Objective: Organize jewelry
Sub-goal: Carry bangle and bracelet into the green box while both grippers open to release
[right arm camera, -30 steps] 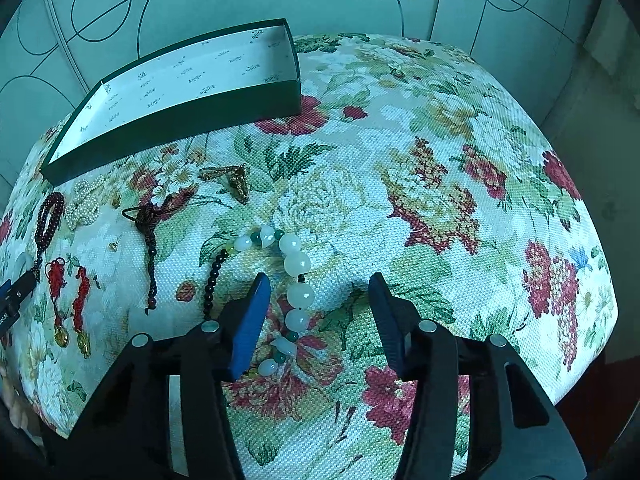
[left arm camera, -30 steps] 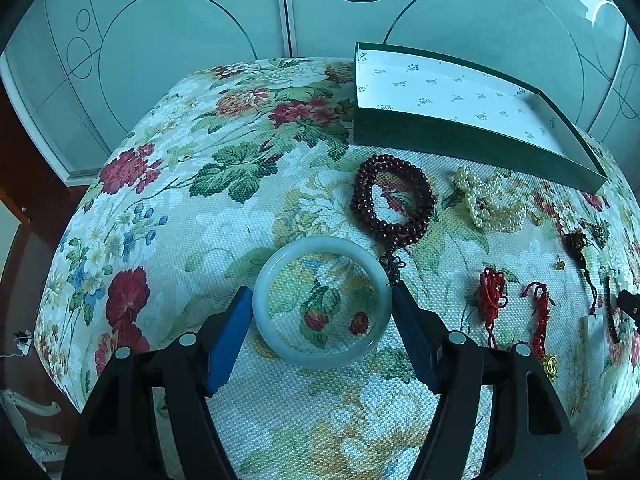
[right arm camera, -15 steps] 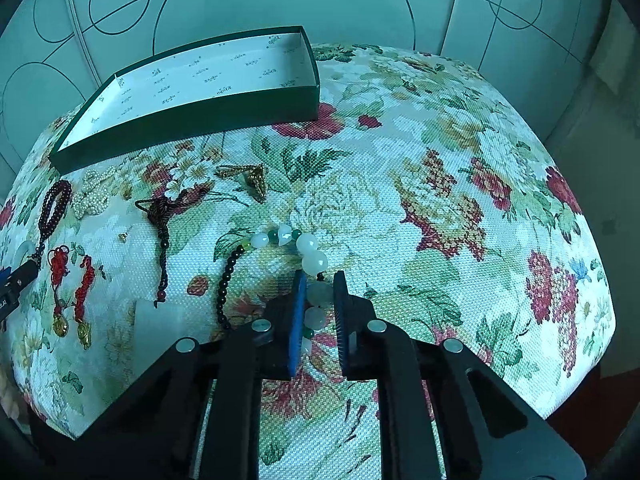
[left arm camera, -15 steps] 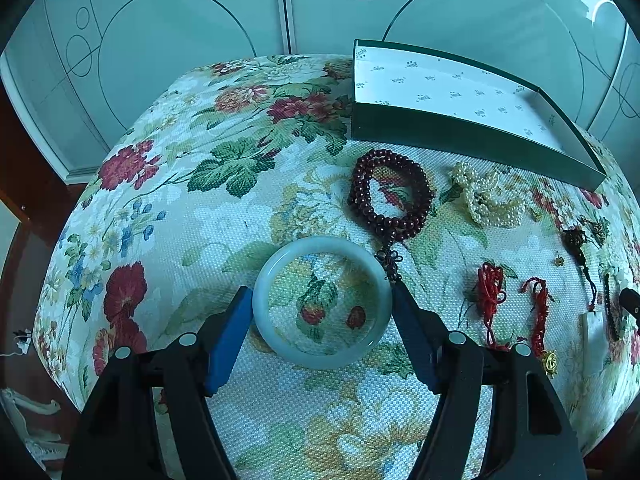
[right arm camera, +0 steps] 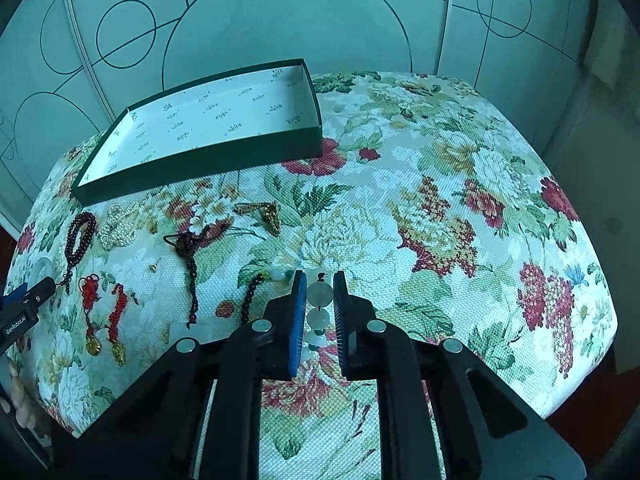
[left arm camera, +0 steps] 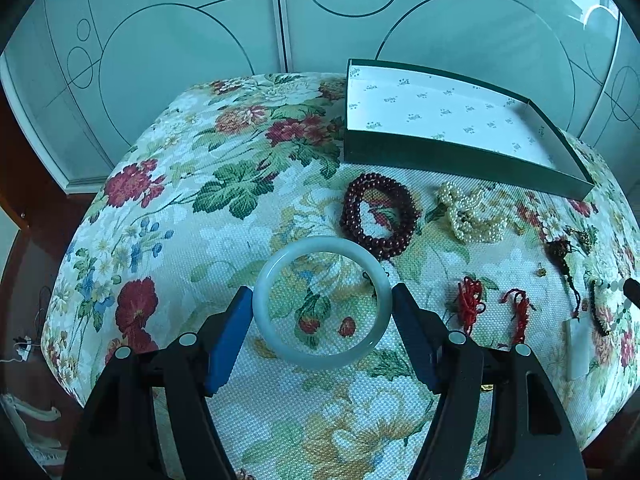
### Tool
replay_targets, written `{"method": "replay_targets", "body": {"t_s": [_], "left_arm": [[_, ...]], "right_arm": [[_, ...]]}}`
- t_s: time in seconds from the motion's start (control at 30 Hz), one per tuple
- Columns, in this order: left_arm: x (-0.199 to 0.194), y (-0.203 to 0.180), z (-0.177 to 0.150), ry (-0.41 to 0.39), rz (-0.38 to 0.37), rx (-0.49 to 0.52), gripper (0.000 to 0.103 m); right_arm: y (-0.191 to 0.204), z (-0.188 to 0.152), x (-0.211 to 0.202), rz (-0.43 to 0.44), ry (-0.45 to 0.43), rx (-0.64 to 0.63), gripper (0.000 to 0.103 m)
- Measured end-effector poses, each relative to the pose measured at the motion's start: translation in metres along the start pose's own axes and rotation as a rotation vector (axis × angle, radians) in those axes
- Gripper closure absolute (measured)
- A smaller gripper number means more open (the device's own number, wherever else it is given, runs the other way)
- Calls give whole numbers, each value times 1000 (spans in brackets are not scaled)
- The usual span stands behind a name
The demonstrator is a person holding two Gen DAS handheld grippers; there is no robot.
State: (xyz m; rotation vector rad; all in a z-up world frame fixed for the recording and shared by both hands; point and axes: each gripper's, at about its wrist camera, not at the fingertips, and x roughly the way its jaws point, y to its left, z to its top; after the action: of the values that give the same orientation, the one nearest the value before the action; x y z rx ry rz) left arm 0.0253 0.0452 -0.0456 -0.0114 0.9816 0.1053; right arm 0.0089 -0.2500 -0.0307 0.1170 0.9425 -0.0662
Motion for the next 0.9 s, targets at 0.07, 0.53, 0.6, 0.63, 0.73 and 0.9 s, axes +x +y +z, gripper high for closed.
{"method": "replay_targets", "body": {"t_s": [0.07, 0.53, 0.6, 0.63, 0.73, 0.9], "left_arm": [[-3, -1, 3, -6, -5, 4, 33], [-21, -16, 38, -71, -55, 35, 33], [-22, -19, 48, -79, -69, 35, 33], [-23, -20, 53, -83, -75, 34, 33], [-25, -25, 72, -111, -82, 42, 33], [-25, -39, 109, -159, -99, 54, 33]], "right_arm": [[2, 4, -6, 13, -18, 0, 90], [21, 51, -40, 86, -141, -11, 90], [23, 61, -41, 95, -154, -8, 90], [25, 67, -41, 97, -163, -10, 90], [30, 84, -41, 102, -190, -19, 90], [34, 118, -28, 135, -211, -8, 90]]}}
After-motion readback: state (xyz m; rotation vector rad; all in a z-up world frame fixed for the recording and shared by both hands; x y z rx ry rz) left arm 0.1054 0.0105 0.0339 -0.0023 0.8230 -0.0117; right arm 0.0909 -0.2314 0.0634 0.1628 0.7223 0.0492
